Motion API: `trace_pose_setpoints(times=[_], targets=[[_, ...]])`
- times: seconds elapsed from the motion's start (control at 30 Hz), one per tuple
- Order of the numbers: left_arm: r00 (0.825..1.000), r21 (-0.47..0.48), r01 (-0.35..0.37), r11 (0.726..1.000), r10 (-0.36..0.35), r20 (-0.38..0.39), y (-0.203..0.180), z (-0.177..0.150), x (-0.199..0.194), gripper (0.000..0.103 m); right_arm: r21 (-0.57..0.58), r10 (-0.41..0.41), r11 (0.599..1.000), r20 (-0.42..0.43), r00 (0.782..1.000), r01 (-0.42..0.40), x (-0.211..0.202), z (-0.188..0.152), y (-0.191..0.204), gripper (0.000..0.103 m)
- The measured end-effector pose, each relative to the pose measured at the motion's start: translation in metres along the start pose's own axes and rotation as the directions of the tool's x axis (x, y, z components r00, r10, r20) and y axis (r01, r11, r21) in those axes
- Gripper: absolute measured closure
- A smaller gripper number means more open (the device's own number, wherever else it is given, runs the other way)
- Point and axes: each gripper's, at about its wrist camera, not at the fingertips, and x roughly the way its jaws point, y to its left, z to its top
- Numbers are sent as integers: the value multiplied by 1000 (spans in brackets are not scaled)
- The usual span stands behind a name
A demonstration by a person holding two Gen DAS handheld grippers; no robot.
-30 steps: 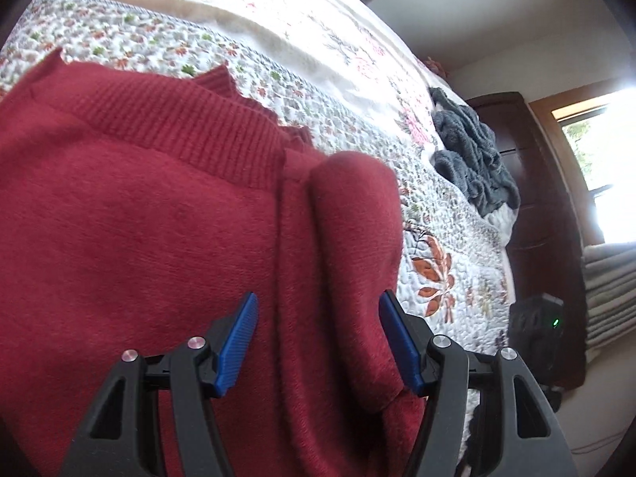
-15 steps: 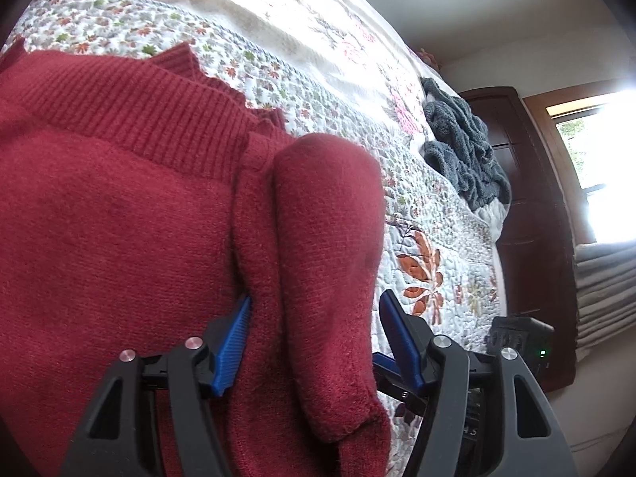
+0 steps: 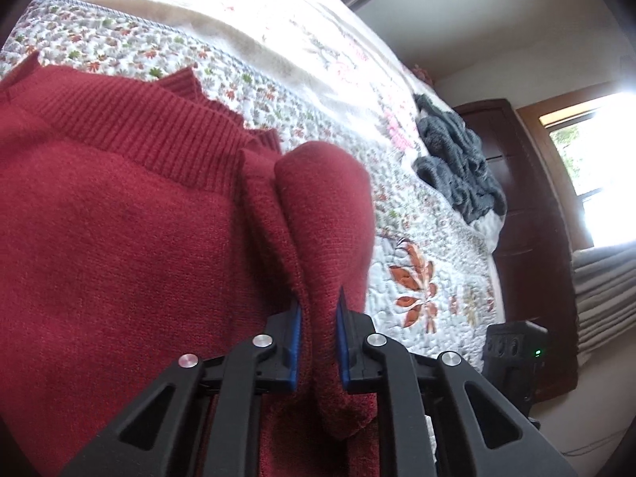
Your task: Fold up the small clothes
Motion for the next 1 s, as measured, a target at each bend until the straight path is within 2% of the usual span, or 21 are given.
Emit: trace_pose_setpoints(times=[0.17,0.3,0.57,0.8,1.0], targets=[[996,32,39,999,-42,75,-7,5,-36,90,2,6,1000,18,1000,-6,-12,-6,-4,60],[992,50,37,998,-43,116,-4,15,-68,90,-14,14,1000,15,1000,-14,-12,-13,3,60],[986,25,-18,1000,13,168,33,40,-126,90,-75,45,996,-11,999,-46,4,-19,40,60],[972,-10,-58,998,59,229,73,50,-179,90,-139,66,988,-47,997,-72,21,-25,77,60],[966,-50,-110,993,119,228,113,50,-195,90,-187,94,976,-84,992,-108,36,-33,109,59]])
